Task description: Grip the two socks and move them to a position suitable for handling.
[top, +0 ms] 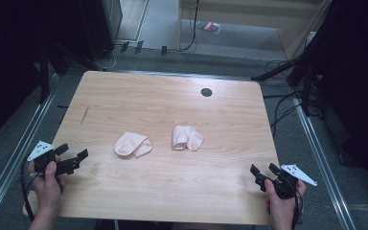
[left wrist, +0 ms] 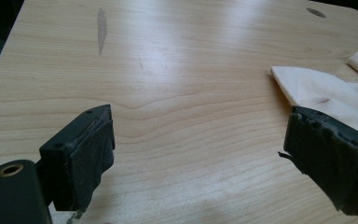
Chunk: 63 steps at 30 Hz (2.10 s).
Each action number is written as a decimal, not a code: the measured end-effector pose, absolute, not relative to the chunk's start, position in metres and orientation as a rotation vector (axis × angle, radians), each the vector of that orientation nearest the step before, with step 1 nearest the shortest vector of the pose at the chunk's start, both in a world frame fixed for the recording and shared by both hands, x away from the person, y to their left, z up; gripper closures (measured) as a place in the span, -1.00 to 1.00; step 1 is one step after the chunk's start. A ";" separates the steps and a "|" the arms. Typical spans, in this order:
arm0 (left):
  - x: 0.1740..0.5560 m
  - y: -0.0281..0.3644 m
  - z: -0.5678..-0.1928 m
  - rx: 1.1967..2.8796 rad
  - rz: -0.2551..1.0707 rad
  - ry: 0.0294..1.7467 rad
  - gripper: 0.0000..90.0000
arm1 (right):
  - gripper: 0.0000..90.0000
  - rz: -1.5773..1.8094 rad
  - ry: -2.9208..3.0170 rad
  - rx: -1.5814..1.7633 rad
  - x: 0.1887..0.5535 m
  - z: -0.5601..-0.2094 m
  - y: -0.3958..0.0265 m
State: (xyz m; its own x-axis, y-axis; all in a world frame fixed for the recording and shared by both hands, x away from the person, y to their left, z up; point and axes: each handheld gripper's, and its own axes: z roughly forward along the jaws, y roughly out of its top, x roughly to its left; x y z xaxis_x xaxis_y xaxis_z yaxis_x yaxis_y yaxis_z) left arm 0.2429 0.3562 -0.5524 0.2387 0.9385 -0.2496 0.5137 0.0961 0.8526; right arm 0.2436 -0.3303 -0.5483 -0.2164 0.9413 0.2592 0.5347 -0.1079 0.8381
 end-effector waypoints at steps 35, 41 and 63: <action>0.279 0.223 -0.530 1.783 0.471 1.179 -0.47 | -0.61 1.228 1.748 1.622 0.246 -0.548 -0.325; 0.287 0.202 -0.541 1.876 0.447 1.171 -0.35 | -0.61 1.227 1.753 1.626 0.247 -0.548 -0.325; 0.292 0.178 -0.551 2.012 0.703 1.254 0.77 | -0.58 1.203 1.754 1.632 0.247 -0.548 -0.323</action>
